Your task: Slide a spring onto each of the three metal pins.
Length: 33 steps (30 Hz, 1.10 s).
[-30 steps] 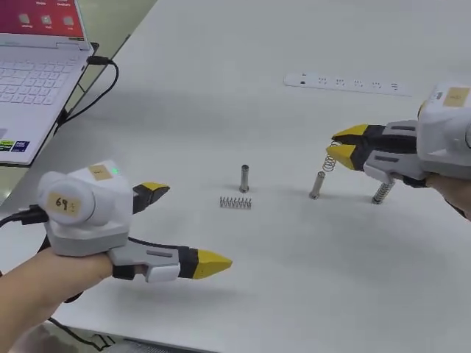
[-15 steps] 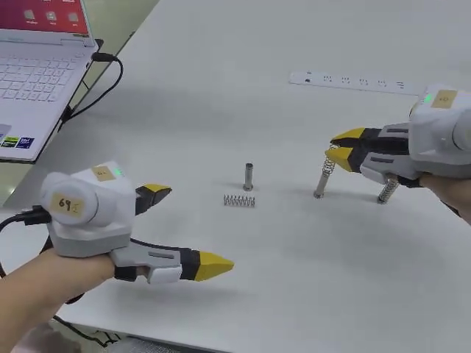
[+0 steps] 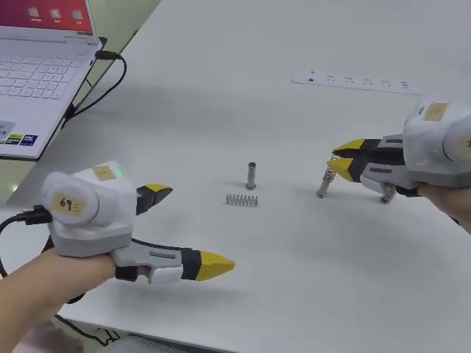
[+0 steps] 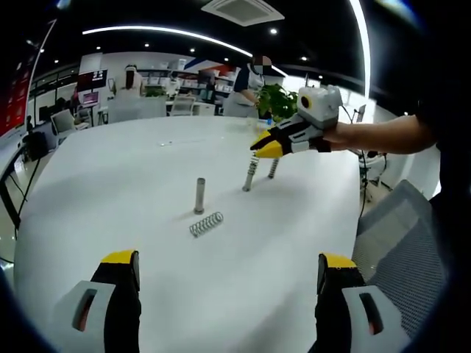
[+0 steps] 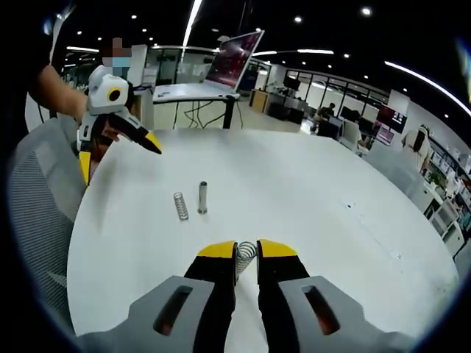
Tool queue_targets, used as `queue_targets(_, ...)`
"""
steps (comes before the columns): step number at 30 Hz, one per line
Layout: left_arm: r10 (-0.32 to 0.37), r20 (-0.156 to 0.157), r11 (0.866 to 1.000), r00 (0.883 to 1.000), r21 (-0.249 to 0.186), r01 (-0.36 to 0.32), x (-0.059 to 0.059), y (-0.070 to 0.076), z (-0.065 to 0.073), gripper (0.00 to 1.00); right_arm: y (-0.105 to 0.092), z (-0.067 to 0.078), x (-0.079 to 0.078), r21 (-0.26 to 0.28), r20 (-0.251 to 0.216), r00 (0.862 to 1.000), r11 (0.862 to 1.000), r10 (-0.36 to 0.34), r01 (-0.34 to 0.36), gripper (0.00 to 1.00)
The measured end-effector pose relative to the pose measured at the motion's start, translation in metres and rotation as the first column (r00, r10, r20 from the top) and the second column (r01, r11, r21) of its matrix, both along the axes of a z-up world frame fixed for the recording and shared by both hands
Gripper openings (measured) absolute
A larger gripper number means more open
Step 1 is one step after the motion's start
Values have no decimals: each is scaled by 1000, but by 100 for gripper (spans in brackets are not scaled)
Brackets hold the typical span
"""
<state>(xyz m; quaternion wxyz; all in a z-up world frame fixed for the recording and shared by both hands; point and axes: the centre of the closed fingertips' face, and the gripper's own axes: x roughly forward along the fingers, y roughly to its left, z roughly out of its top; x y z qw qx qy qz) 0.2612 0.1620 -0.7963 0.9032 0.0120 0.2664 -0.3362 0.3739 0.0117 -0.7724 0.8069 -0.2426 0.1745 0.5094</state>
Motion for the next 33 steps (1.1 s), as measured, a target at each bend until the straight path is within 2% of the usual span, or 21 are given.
queue_targets(6, 3, -1, 1000, 1000, 1, -3, 0, 1, 0, 98, 1, -15, -2, -39, -19, 1000, 999, 2, -3, 8)
queue_targets(10, 2, 1, 1000, 1000, -2, -2, 0, 1, 1, 98, 2, -26, -4, -83, -29, 1000, 997, 8, -10, 8)
queue_targets(16, -2, 2, 1000, 1000, -9, 2, 0, -1, 1, 98, 2, -32, -6, -97, -43, 999, 995, 3, -8, 8)
queue_targets(23, 1, -4, 1000, 1000, -6, -1, -3, 1, 0, 98, 2, -28, -4, -70, -68, 998, 997, -18, 13, 9)
queue_targets(33, -6, 0, 1000, 1000, -5, 6, -3, 0, 3, 98, 5, -28, -5, -82, -67, 998, 997, -10, 5, 10)
